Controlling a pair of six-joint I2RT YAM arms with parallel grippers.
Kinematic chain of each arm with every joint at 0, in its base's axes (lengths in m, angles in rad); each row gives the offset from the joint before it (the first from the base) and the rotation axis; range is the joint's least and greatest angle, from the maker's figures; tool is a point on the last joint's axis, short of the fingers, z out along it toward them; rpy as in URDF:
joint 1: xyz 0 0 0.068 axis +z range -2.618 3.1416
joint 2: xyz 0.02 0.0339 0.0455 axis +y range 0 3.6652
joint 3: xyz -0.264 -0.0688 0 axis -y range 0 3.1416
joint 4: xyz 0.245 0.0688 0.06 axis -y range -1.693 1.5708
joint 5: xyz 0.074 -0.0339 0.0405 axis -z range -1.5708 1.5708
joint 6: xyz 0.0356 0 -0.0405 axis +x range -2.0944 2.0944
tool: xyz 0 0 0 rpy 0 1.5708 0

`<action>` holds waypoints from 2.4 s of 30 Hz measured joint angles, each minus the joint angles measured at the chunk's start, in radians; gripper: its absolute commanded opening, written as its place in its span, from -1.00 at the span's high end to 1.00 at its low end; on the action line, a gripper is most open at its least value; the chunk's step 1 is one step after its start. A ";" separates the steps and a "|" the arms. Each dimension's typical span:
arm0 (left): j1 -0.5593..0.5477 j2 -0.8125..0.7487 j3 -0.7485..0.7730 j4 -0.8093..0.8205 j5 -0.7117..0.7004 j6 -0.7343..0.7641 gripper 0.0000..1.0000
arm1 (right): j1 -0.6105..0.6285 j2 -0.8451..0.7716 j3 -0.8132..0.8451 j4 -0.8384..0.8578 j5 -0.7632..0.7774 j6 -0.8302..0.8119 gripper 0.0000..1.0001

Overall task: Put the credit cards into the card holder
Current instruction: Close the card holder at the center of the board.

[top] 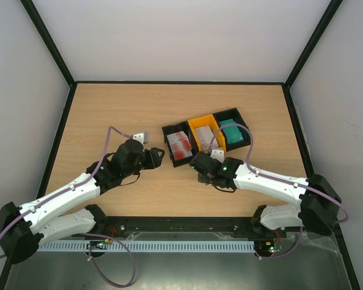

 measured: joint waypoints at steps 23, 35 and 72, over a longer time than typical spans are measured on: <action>0.170 0.099 0.183 -0.234 0.157 0.089 -0.29 | 0.215 0.520 0.298 -0.190 0.064 0.042 -0.32; 0.227 0.116 0.095 -0.148 0.295 0.063 -0.32 | 0.103 -0.004 -0.061 0.229 -0.057 0.021 0.00; -0.084 0.579 -0.006 0.204 0.379 -0.116 0.21 | -0.046 0.084 -0.252 0.448 -0.267 -0.069 0.35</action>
